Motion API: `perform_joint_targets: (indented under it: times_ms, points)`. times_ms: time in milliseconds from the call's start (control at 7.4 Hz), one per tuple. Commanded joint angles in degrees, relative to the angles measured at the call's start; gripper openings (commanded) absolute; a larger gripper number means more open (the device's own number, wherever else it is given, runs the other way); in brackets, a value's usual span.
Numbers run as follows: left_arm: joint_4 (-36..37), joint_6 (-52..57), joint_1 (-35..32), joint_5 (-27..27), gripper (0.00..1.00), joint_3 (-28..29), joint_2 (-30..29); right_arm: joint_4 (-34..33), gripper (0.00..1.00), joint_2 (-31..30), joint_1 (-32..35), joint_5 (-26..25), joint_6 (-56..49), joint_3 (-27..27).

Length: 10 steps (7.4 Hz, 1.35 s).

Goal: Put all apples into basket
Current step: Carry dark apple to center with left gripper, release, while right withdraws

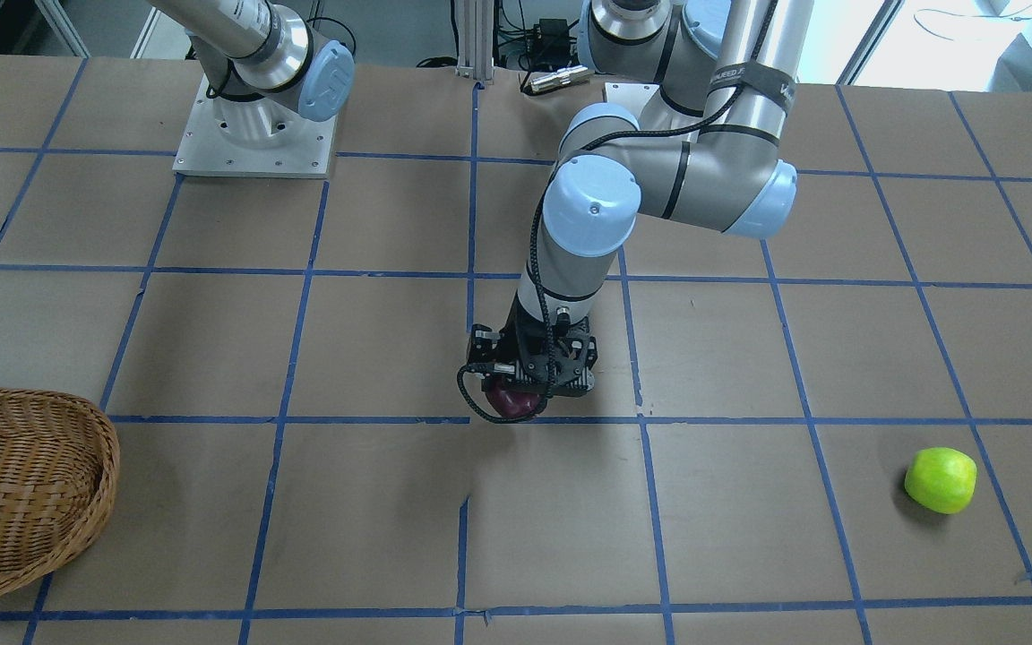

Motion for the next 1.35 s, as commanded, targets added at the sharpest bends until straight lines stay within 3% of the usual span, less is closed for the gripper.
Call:
perform_joint_targets:
  times_ms: [0,135,270,676,946,1216]
  points:
    - [3.84,-3.51,-3.05,0.05,0.00,0.20,-3.41,2.97,1.00,-1.94,6.31,-0.66,2.98,0.65]
    - [5.24,-3.77,-4.19,0.31,0.13,0.55,-4.56,4.72,1.00,-3.08,9.82,-0.66,7.71,0.65]
    - [6.13,-5.17,-4.38,0.23,0.99,0.90,-5.09,4.91,1.00,-3.53,14.03,-0.57,14.02,0.74]
    - [-0.16,-4.57,0.95,0.14,1.00,2.21,-0.72,4.65,1.00,-5.28,26.17,-0.05,31.52,4.06]
    - [-15.30,3.73,8.66,-0.56,1.00,8.25,4.54,-0.58,1.00,-6.34,33.90,0.14,41.02,7.32]
    - [-30.10,24.32,21.74,0.65,1.00,12.66,7.37,-9.10,1.00,-5.82,43.21,0.48,48.24,10.92]
